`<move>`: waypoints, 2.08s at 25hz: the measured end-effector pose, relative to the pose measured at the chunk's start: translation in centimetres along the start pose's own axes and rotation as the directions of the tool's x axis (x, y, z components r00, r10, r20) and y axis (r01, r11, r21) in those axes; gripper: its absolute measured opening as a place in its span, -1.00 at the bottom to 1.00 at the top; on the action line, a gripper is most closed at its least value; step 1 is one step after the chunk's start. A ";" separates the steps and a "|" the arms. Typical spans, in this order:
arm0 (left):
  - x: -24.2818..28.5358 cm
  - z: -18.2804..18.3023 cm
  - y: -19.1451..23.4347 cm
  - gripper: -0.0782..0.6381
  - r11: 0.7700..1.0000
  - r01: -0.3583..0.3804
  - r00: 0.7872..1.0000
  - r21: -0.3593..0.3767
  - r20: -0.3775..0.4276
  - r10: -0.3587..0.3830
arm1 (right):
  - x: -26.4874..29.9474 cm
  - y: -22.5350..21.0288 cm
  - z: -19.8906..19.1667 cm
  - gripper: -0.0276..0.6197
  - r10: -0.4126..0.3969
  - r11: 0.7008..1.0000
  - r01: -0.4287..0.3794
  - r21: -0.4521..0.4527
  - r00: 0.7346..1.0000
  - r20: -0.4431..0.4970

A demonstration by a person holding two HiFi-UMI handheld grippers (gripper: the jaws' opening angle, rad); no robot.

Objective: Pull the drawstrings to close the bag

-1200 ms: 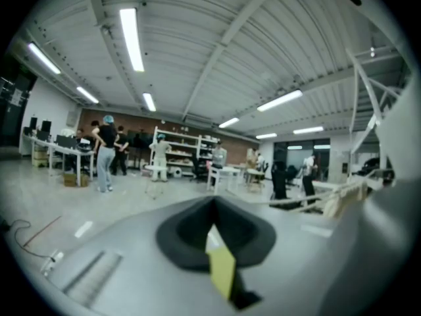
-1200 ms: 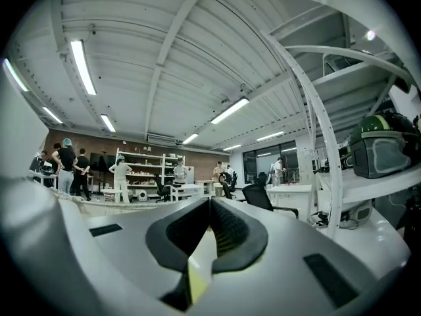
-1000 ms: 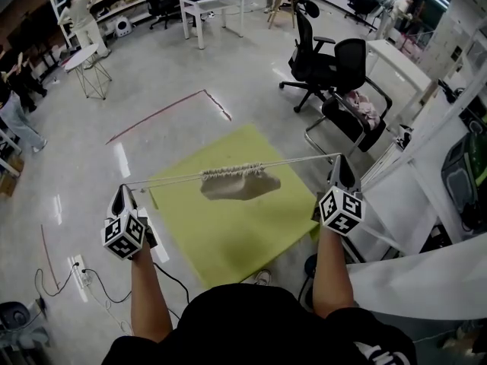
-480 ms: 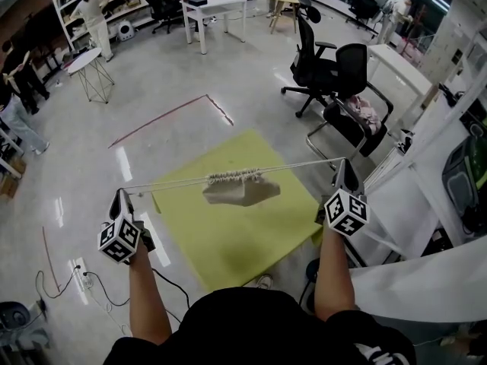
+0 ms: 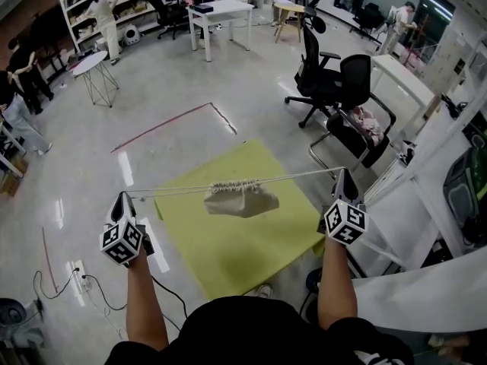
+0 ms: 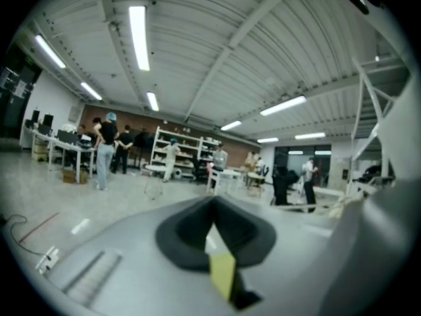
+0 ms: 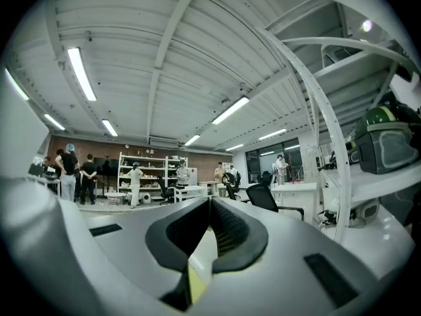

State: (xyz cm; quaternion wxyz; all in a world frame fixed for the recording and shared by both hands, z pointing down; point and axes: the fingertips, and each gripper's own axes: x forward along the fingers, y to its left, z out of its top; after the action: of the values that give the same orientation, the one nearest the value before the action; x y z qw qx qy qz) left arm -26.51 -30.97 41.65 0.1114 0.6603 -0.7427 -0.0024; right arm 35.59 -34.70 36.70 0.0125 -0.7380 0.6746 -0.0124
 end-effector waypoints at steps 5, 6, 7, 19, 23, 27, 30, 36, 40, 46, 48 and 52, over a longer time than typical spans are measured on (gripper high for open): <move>1.6 -0.1 -0.2 -0.75 0.997 0.040 0.999 0.069 -0.030 -0.038 | 1.1 0.8 -1.1 -0.87 0.021 0.994 -0.025 -0.109 0.999 -0.037; 2.0 0.1 -0.3 -0.75 0.996 0.047 0.998 0.081 -0.034 -0.044 | 1.4 0.7 -1.1 -0.87 0.023 0.993 -0.027 -0.116 0.999 -0.043; 2.3 0.2 -0.5 -0.75 0.994 0.052 0.998 0.091 -0.037 -0.048 | 1.7 0.7 -1.2 -0.87 0.025 0.992 -0.031 -0.121 0.999 -0.048; 9.0 0.7 -3.7 -0.75 0.976 0.107 0.993 0.188 -0.072 -0.095 | 8.4 5.4 -2.9 -0.87 0.125 0.969 -0.147 -0.199 0.985 -0.116; 11.9 2.3 -5.3 -0.75 0.971 0.126 0.992 0.201 -0.054 -0.117 | 11.4 8.1 -2.6 -0.87 0.163 0.955 -0.188 -0.230 0.979 -0.123; 14.1 5.9 -7.1 -0.75 0.963 0.135 0.991 0.233 -0.006 -0.137 | 14.1 10.1 0.3 -0.87 0.190 0.946 -0.204 -0.252 0.978 -0.081; 14.5 8.6 -8.3 -0.75 0.958 0.139 0.987 0.250 0.044 -0.154 | 14.7 11.2 2.9 -0.87 0.207 0.942 -0.208 -0.265 0.978 -0.030; 12.2 8.4 -9.2 -0.75 0.950 0.155 0.982 0.273 0.064 -0.179 | 12.2 12.7 3.7 -0.87 0.253 0.920 -0.243 -0.306 0.967 -0.007; 10.8 3.2 -9.1 -0.75 0.957 0.195 0.981 0.214 -0.022 -0.195 | 10.2 12.8 -1.3 -0.87 0.275 0.900 -0.296 -0.320 0.955 -0.109; 8.3 -4.0 -8.0 -0.75 0.958 0.209 0.970 0.194 -0.162 -0.178 | 5.7 12.4 -8.9 -0.87 0.292 0.879 -0.368 -0.305 0.919 -0.267; 7.5 -5.9 -7.5 -0.75 0.956 0.210 0.965 0.202 -0.201 -0.170 | 4.4 12.7 -10.9 -0.87 0.300 0.869 -0.391 -0.303 0.903 -0.307; 5.9 -9.5 -6.8 -0.74 0.958 0.209 0.950 0.197 -0.274 -0.151 | 2.2 12.9 -14.1 -0.87 0.302 0.863 -0.418 -0.284 0.877 -0.375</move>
State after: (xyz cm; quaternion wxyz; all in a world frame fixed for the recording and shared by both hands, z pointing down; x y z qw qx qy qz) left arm -18.86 -36.25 50.84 0.1306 0.7286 -0.6540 0.1562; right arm 22.47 -38.07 50.30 -0.2282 -0.5749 0.7857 -0.0058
